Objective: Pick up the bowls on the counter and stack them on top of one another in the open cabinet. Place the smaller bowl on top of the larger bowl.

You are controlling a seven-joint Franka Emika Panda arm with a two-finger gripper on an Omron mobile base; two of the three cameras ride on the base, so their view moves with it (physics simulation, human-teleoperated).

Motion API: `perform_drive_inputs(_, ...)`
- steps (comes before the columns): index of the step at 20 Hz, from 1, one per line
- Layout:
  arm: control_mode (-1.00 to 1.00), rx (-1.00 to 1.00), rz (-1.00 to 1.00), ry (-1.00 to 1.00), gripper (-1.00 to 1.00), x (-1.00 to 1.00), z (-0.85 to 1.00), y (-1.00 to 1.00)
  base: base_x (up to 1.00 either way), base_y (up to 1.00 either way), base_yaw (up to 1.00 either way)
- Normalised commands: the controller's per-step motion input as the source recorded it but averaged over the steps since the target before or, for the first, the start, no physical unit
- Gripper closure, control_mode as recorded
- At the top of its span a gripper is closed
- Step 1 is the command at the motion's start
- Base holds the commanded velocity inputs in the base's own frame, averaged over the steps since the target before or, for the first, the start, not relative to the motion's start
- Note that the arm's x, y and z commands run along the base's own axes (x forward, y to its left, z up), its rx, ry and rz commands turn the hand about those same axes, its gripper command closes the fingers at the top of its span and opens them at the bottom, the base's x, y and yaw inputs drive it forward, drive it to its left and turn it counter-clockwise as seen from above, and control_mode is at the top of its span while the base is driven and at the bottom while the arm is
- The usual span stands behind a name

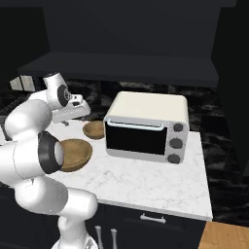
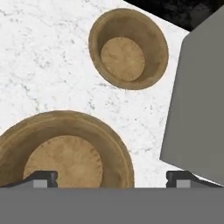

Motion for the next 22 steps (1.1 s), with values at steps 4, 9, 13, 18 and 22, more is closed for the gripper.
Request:
perform_drive_inputs(4, -1.0, -0.12, 0.0, 0.0, -1.0, 0.89, -0.61, 0.16, 0.0, 0.0, 0.0)
perform_drive_inputs(9, -1.0, -0.06, 0.0, 0.03, -1.0, 0.73, -0.73, 0.11, 0.0, 0.0, 0.0)
perform_drive_inputs(13, -1.0, -0.02, 0.0, 0.06, -1.0, 0.58, -0.64, 0.32, 0.0, 0.0, 0.0)
perform_drive_inputs(18, -1.0, 0.0, 0.0, 0.01, -1.0, 0.69, -0.35, 0.04, 0.0, 0.0, 0.0)
perform_drive_inputs(22, -1.0, 0.0, 0.0, 0.02, -1.0, 0.58, -0.28, 0.0, 0.0, 0.0, 0.0)
